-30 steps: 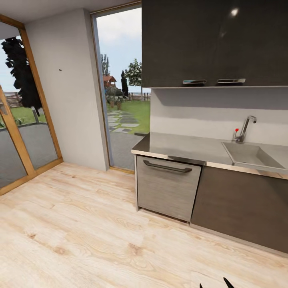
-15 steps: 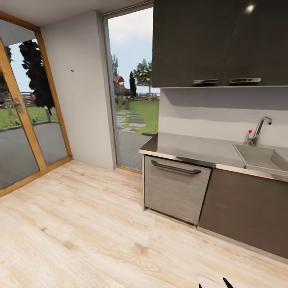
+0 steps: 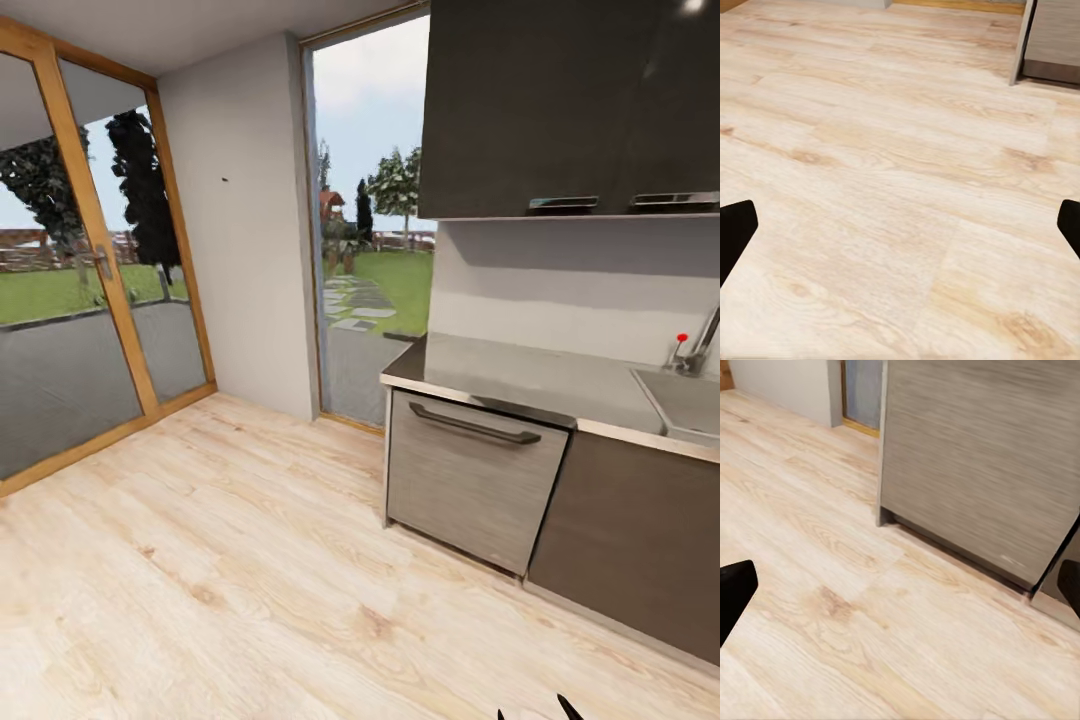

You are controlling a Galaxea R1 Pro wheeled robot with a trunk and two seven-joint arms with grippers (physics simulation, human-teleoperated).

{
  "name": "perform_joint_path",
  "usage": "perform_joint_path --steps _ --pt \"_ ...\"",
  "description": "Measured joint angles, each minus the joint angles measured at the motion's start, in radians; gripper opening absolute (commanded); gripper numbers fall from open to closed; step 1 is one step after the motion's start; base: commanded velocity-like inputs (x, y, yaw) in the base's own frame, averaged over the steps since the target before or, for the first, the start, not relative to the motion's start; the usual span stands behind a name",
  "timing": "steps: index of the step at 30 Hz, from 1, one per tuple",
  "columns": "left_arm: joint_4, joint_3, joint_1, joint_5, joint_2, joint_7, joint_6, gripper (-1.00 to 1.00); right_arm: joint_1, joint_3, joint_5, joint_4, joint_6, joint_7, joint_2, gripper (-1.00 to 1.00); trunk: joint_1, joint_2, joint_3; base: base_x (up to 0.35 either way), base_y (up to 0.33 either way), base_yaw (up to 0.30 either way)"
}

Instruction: Put the three can of soda from the living room inside the tash can in the kitchen.

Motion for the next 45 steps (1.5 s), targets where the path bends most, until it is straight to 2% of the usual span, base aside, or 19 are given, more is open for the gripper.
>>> perform_joint_path --steps 9,11,16,45 --pt "0.0 0.0 0.0 0.0 0.0 0.0 0.0 1.0 0.0 0.001 0.001 0.0 0.0 0.001 0.001 1.0 0.0 0.0 0.0 0.0 0.0 0.045" --pt "0.0 0.0 0.0 0.0 0.0 0.0 0.0 1.0 0.0 0.003 0.002 0.001 0.0 0.001 0.021 1.0 0.0 0.0 0.001 0.0 0.0 0.214" --pt "0.0 0.0 0.0 0.0 0.0 0.0 0.0 1.0 0.0 0.002 0.002 0.003 0.0 0.001 0.027 1.0 0.0 0.0 0.003 0.0 0.0 0.23" --pt "0.0 0.0 0.0 0.0 0.0 0.0 0.0 1.0 0.0 0.004 0.003 0.017 0.0 0.001 0.031 1.0 0.0 0.0 0.017 0.0 0.0 0.236"
